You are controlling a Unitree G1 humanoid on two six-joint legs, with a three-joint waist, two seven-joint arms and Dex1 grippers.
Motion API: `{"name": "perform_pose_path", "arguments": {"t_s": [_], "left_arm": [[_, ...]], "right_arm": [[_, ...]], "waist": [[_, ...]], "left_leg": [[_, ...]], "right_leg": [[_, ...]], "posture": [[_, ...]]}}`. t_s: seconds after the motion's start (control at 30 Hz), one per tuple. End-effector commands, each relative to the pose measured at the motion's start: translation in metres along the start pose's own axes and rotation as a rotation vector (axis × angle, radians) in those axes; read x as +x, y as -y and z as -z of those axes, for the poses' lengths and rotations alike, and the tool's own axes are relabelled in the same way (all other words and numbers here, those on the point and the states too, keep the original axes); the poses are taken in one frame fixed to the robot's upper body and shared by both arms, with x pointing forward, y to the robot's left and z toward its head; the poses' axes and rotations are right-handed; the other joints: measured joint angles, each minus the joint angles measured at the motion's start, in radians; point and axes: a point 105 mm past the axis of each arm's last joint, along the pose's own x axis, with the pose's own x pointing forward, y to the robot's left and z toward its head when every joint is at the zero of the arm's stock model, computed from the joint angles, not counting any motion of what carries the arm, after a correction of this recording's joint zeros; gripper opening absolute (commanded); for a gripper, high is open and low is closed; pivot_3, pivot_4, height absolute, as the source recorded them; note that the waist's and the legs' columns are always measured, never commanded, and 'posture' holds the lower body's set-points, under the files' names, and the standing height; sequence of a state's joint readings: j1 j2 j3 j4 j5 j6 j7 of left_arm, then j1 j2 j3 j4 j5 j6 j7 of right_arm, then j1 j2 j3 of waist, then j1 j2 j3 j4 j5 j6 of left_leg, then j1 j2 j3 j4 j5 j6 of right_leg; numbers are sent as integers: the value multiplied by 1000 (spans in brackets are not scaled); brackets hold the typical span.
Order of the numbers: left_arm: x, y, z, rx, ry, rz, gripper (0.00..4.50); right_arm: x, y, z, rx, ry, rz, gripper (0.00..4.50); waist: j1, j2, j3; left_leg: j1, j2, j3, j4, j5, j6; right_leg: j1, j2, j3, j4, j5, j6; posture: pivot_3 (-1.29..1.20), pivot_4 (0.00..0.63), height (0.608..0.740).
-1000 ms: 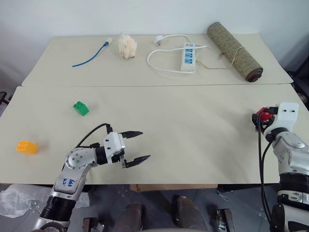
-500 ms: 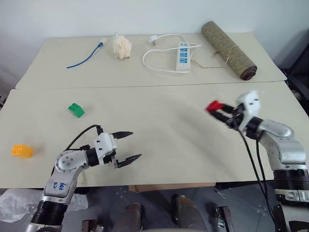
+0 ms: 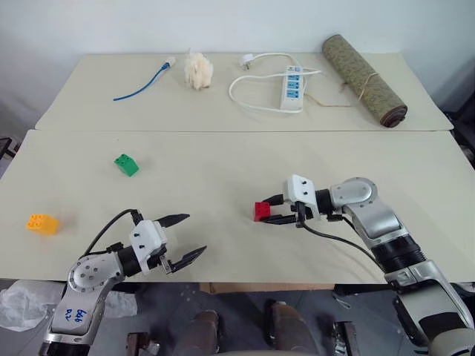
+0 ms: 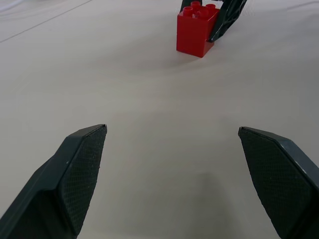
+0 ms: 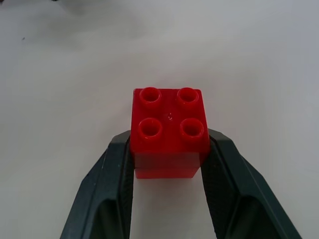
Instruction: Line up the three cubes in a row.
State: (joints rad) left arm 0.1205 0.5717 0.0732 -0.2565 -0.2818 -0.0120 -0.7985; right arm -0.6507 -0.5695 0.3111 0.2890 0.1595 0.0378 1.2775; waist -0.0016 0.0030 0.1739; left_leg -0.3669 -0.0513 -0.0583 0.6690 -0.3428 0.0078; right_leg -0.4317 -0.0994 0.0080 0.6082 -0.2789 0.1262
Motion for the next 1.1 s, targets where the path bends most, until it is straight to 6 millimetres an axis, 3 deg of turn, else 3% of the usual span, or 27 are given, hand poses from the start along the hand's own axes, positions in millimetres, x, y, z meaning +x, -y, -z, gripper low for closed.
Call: {"name": "perform_pose_path", "arguments": {"t_s": [0.03, 0.27, 0.57, 0.67, 0.8, 0.97, 1.1], "left_arm": [[-5, -4, -9, 37, 16, -34, 4500], [-9, -9, -12, 53, 5, -46, 4500], [-19, -10, -11, 45, -15, -90, 4500], [-26, -11, -9, 23, -13, -142, 4500], [-55, -23, -3, -26, 7, -347, 4500], [-117, -40, 13, -105, 27, -748, 4500], [-177, -29, 28, -157, 8, -1081, 4500]], "right_arm": [[2, -3, 3, -20, -12, -46, 1483], [7, 3, 7, -34, -7, -54, 1483], [0, 13, -8, -55, 69, -19, 4485], [-9, 17, -15, -76, 119, 8, 4485], [-29, 19, -32, -93, 288, 56, 4485], [-45, 23, -47, -91, 505, 169, 4485], [-52, 18, -49, -70, 699, 350, 4485]], "waist": [[-1, 0, 0], [-4, 0, 0], [-4, 0, 0], [-3, 0, 0], [-4, 0, 0], [-2, 0, 0], [-3, -1, 0]], "left_leg": [[0, 0, 0, 0, 0, 0], [1, 0, 0, 0, 0, 0], [0, 1, 0, 0, 0, -1], [0, 1, 0, 0, 0, -1], [0, 1, 0, -1, 0, -1], [0, 3, 0, 0, -1, -2], [1, 4, 0, 0, -1, -3]], "right_leg": [[0, 0, 0, 0, 0, 0], [0, 0, 0, 1, 0, 0], [0, 0, 0, 1, 0, 0], [0, 0, 0, 1, 0, 0], [0, 0, 0, 0, 0, 0], [0, 0, -1, -1, 0, 0], [1, 1, 0, -1, 0, 0]], "posture": [[0, 150, 740], [0, 150, 740], [0, 150, 740], [0, 150, 740], [0, 150, 740], [0, 150, 740], [0, 150, 740]]}}
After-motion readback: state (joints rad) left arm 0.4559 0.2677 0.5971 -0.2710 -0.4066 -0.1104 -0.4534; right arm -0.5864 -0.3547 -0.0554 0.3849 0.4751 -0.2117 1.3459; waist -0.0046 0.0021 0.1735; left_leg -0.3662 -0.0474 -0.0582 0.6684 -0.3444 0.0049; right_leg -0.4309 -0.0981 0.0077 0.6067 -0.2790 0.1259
